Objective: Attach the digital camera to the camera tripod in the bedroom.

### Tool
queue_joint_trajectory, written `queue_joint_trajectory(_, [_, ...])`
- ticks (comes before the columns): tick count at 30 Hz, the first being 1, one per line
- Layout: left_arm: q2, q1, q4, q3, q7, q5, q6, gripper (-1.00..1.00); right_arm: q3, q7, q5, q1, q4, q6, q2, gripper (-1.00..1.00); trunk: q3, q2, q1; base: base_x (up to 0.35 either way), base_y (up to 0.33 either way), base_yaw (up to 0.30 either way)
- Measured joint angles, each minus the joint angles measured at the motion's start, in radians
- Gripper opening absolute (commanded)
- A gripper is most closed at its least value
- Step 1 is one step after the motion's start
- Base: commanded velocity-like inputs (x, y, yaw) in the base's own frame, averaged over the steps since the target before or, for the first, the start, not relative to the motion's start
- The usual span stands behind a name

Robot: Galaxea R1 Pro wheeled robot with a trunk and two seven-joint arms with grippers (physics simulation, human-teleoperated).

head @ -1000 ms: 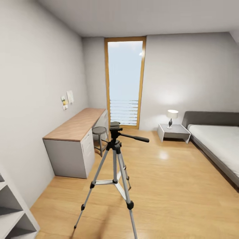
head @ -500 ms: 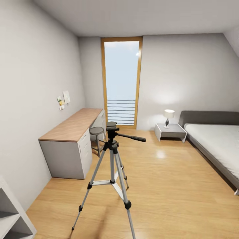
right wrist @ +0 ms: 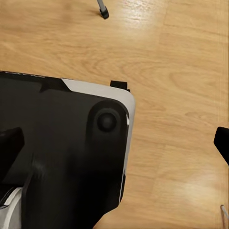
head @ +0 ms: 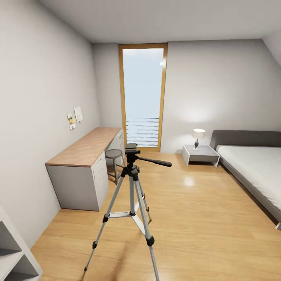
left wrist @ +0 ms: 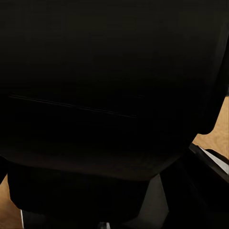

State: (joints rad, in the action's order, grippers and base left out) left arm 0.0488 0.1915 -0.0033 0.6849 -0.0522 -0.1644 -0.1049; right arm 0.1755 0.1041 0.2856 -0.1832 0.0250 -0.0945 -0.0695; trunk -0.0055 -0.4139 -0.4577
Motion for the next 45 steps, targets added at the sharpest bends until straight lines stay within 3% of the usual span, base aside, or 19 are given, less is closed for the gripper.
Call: queue_joint_trajectory(45, [0.000, -0.001, -0.002, -0.001, 0.001, -0.004, -0.003, -1.00, 0.000, -0.028, -0.005, 0.001, 0.001, 0.005, -0.004, 1.00, -0.063, 0.001, 0.000, 0.000, 0.000, 0.000])
